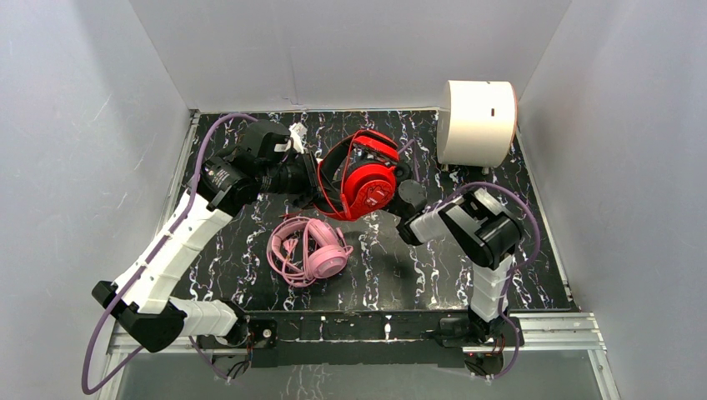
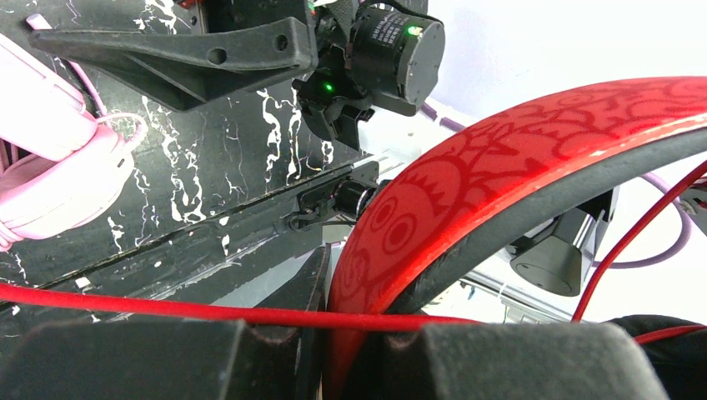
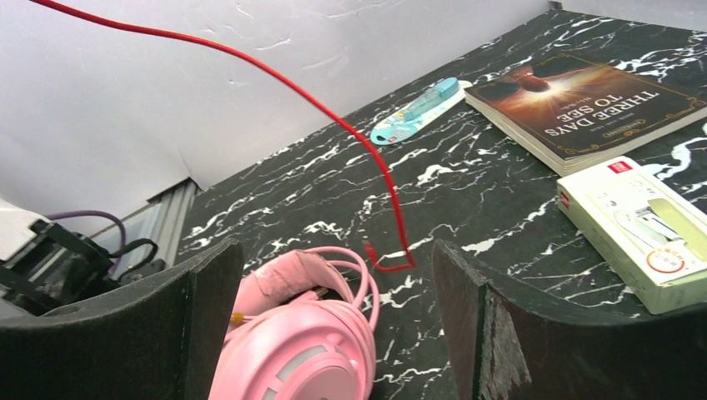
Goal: Wrap the headphones
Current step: Wrap the headphones cable around the headphones.
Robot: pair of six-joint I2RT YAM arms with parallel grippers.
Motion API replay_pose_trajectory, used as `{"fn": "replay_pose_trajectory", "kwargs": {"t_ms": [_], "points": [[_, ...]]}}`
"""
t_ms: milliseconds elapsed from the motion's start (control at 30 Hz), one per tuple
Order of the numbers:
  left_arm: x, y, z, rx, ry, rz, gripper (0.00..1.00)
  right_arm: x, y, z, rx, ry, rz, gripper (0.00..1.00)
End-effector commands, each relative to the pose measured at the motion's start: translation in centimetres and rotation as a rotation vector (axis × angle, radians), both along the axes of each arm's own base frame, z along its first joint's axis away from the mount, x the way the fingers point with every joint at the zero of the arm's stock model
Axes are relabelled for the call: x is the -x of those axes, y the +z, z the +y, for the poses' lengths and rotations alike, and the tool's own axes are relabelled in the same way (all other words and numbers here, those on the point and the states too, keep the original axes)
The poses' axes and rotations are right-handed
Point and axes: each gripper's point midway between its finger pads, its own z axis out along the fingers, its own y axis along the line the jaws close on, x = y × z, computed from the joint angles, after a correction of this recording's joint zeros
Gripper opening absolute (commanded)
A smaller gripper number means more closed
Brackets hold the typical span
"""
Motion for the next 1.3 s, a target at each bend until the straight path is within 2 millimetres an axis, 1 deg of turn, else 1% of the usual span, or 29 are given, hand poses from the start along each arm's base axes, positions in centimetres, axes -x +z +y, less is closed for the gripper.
{"fn": "replay_pose_trajectory", "kwargs": {"t_ms": [0, 133, 200, 300, 433, 533, 733, 800, 900, 1000, 1133, 1200, 1267], "points": [[0.9, 3.4, -0.2, 0.091, -0.032, -0.04, 0.0, -1.1, 2.4, 0.3, -0.037, -0.045, -0.183, 0.92], [1.2, 3.5, -0.4, 0.111, -0.041, -0.035, 0.0, -1.6, 1.2, 1.0, 0.018, -0.025, -0.263, 0.94], [1.3, 3.5, -0.5, 0.12, -0.046, -0.033, 0.0, -1.5, 0.7, 1.7, 0.025, 0.015, -0.284, 0.94], [1.4, 3.7, -0.5, 0.126, -0.049, -0.035, 0.0, -0.5, 1.0, 3.3, -0.002, 0.085, -0.323, 0.93], [1.4, 4.0, -0.7, 0.141, -0.054, -0.036, 0.0, 0.5, 0.5, 5.7, -0.004, 0.115, -0.364, 0.93], [1.5, 4.1, -0.7, 0.145, -0.057, -0.033, 0.0, -0.2, -0.1, 7.2, 0.004, 0.065, -0.38, 0.93], [1.9, 4.3, -0.5, 0.153, -0.056, -0.034, 0.0, -2.3, -0.3, 8.8, 0.016, -0.016, -0.427, 0.94], [1.9, 4.4, -0.5, 0.155, -0.057, -0.033, 0.0, -2.9, 0.0, 9.6, 0.016, -0.014, -0.443, 0.93], [2.1, 4.5, -0.4, 0.157, -0.057, -0.034, 0.0, -3.7, 0.0, 9.9, 0.019, -0.044, -0.443, 0.93], [2.1, 4.6, -0.4, 0.164, -0.055, -0.036, 0.0, -3.9, 0.2, 10.6, 0.019, -0.026, -0.452, 0.91], [2.0, 4.3, -0.6, 0.164, -0.057, -0.028, 0.0, -3.5, 0.6, 12.0, -0.004, 0.009, -0.465, 0.88], [1.9, 4.3, -0.6, 0.165, -0.056, -0.029, 0.0, -2.9, 1.1, 12.6, -0.025, 0.024, -0.476, 0.83], [1.9, 4.2, -0.7, 0.164, -0.056, -0.026, 0.0, -2.7, 1.7, 12.8, -0.043, 0.022, -0.476, 0.79]]}}
